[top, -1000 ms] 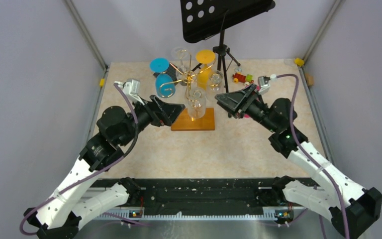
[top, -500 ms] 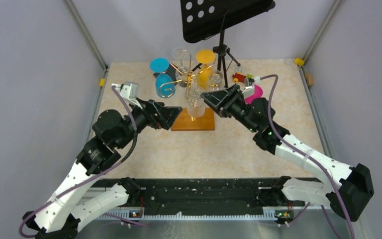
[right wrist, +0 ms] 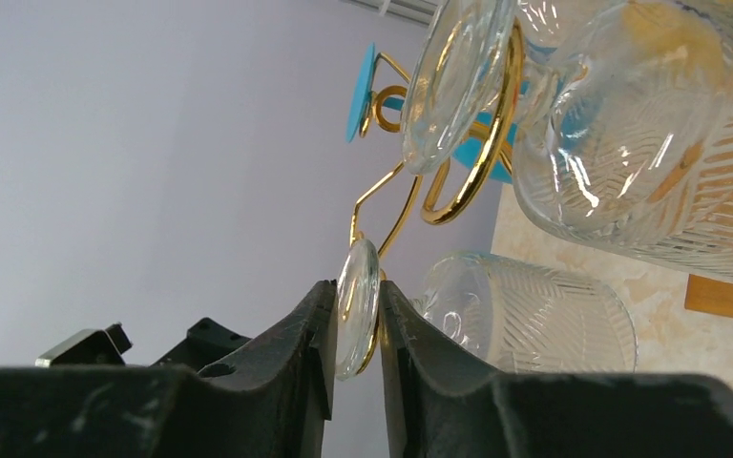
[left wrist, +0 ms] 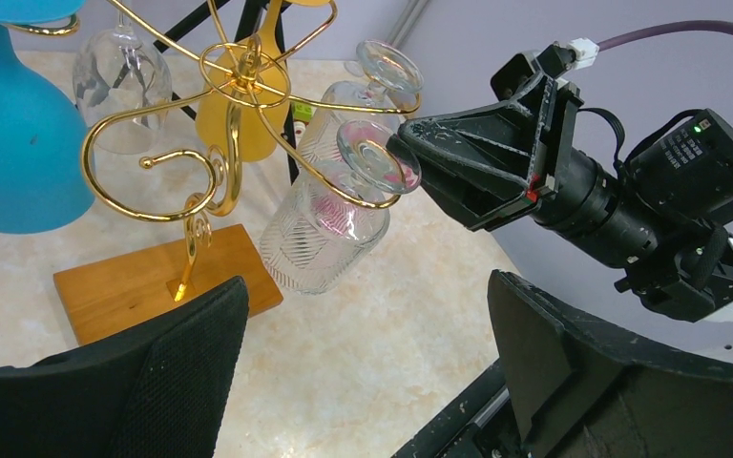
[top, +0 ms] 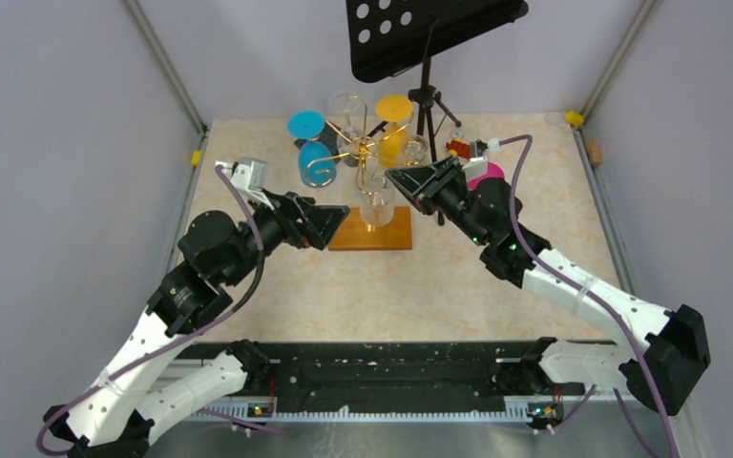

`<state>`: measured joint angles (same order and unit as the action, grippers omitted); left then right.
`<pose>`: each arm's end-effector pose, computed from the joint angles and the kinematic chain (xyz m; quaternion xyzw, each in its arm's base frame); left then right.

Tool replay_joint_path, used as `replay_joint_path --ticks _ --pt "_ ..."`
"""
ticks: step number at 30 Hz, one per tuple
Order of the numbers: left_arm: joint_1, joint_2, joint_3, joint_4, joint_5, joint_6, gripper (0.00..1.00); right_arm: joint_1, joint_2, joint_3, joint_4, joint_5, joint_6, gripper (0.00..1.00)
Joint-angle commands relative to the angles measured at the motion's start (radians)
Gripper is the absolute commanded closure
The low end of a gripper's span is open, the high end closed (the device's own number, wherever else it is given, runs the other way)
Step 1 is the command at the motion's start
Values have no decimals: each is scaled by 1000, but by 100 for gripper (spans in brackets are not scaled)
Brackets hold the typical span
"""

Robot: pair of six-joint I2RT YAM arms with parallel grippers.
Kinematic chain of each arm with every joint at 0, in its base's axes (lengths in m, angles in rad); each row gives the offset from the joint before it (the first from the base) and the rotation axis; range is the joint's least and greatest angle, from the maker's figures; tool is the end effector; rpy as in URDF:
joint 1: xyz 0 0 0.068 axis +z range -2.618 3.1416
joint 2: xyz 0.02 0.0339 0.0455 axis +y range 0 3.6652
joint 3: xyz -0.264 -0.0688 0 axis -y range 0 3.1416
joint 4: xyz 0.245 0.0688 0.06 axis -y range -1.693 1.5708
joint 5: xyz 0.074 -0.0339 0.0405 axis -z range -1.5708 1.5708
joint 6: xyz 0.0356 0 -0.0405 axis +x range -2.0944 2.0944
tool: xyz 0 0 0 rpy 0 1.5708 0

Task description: Take the wine glass off the wine glass rack

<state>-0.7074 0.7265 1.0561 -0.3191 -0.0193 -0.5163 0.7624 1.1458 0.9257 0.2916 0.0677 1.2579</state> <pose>0.1104 -0.0935 0.4261 0.0603 0.7008 -0.4027 0.5857 0.1988 0.1865 0.3669 0.1910 0.6541 0.6073 0.4085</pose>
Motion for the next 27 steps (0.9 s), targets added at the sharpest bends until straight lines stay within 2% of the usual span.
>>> replay_joint_path --ticks 1,8,13,20,27 --pt "2 -6 -8 -1 -11 10 2 9 1 46 28 18 21 79" --pt "1 -3 1 -16 -30 3 2 9 10 40 54 -9 63 88" --pt "2 -5 2 -24 -43 -3 2 9 -2 38 53 -6 78 100" --pt "1 -5 8 -34 -61 -7 2 9 -34 44 36 17 87 100" --pt "2 -6 14 -39 -75 -5 2 9 -37 89 60 -63 80 100"
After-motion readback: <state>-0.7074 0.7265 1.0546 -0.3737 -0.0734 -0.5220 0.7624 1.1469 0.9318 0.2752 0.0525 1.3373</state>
